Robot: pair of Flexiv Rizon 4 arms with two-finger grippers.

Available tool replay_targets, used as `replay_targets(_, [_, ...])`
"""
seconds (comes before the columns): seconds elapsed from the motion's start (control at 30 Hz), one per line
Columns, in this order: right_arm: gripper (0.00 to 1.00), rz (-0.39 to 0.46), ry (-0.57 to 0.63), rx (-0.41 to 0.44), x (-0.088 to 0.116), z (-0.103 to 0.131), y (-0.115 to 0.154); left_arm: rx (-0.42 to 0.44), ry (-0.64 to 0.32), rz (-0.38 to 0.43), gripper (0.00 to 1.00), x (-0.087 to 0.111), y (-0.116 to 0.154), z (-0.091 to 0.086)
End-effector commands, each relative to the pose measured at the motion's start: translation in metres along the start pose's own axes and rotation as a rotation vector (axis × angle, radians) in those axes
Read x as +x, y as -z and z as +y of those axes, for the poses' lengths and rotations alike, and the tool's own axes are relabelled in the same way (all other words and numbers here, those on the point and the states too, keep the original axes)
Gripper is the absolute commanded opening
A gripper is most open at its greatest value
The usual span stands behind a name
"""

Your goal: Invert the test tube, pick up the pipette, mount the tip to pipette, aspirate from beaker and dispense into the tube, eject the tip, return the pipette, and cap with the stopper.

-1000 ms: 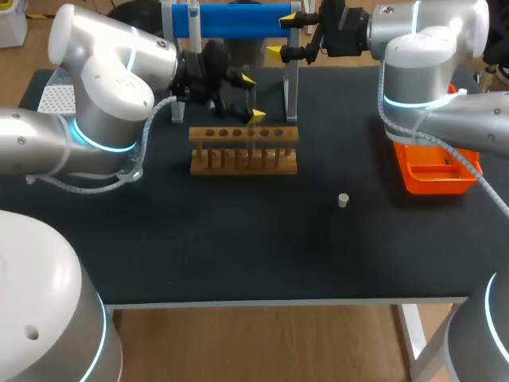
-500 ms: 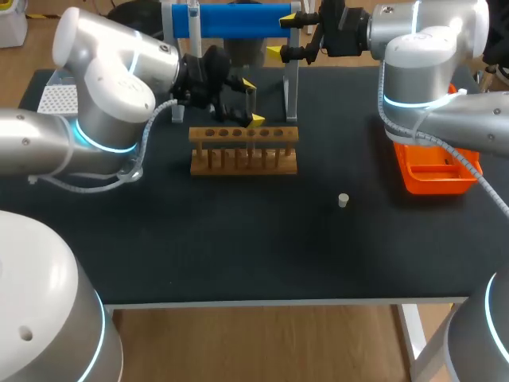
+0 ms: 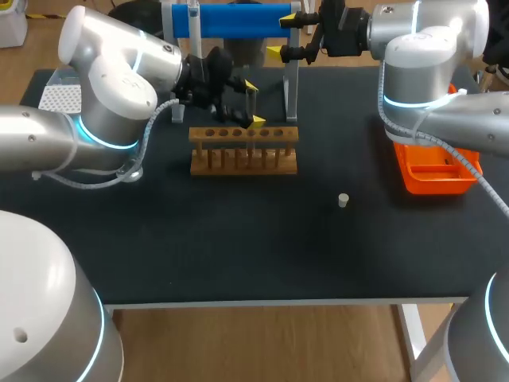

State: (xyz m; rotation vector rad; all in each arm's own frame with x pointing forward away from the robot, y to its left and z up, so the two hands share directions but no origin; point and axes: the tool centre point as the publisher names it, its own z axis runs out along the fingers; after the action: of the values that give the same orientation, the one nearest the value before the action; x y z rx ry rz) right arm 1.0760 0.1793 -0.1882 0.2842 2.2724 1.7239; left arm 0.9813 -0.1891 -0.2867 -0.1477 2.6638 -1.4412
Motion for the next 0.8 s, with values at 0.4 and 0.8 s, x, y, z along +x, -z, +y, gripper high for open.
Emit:
replay_targets(0.4, [1.0,-0.005,0.001,-0.002,0.0013,-0.0006,0.0001,-0.02,-0.008,0.021,1.0,-0.0049,-0.0092,0.0026])
replay_targets(0.8, [1.0,-0.005,0.001,-0.002,0.0013,-0.0006,0.0001,-0.035,-0.016,0.03,1.0,-0.0052,-0.013,0.0032])
